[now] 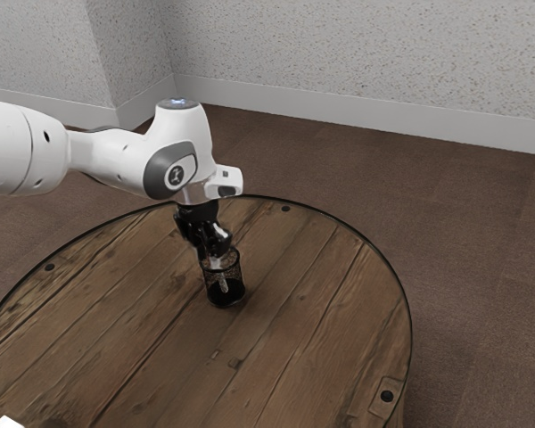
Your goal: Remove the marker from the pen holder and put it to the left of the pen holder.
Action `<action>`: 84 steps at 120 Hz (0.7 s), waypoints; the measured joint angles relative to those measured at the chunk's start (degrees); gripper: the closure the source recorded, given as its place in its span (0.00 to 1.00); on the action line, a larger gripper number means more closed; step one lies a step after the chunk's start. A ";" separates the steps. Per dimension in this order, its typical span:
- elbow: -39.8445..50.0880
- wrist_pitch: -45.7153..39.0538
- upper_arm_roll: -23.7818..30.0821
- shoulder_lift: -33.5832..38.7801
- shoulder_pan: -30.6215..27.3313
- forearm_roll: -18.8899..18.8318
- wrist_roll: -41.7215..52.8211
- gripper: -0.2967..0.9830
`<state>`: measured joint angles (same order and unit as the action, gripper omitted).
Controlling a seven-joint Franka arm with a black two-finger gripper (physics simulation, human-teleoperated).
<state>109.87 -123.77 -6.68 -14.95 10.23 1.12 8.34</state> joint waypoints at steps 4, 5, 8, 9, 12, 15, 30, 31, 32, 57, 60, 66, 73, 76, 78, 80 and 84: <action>0.01 -0.02 0.00 0.00 0.03 -0.03 0.00 0.64; 0.01 -0.03 0.00 0.00 0.04 -0.04 0.01 0.65; 0.01 -0.04 0.00 0.02 0.05 -0.05 0.01 0.67; 0.01 -0.05 0.00 0.03 0.05 -0.06 0.01 0.68; 0.01 -0.06 0.00 0.04 0.05 -0.07 0.01 0.70; 0.01 -0.07 0.00 0.05 0.06 -0.10 0.01 0.72; 0.01 -0.14 0.00 0.12 0.12 -0.39 -0.14 0.79; 0.01 -0.15 0.00 0.14 0.15 -0.42 -0.17 0.79; 0.04 -0.15 -0.01 0.22 0.21 -0.45 -0.19 0.79; 5.89 0.32 -2.49 10.88 1.84 -2.41 -1.13 0.83; 6.61 0.68 -2.73 12.99 1.70 -2.99 -1.26 0.83; 7.35 1.52 -3.01 16.56 1.26 -4.29 -1.60 0.84; 7.62 2.39 -3.31 19.47 0.92 -5.90 -1.95 0.84; 7.66 2.70 -3.68 19.90 1.16 -6.50 -2.08 0.84; 7.65 2.89 -4.04 19.62 1.32 -6.84 -2.15 0.84; 7.57 3.05 -4.37 19.09 1.28 -7.14 -2.18 0.84; 7.15 3.34 -4.94 17.39 0.73 -7.62 -2.14 0.84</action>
<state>117.03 -120.42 -11.62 2.44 10.96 -6.50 6.20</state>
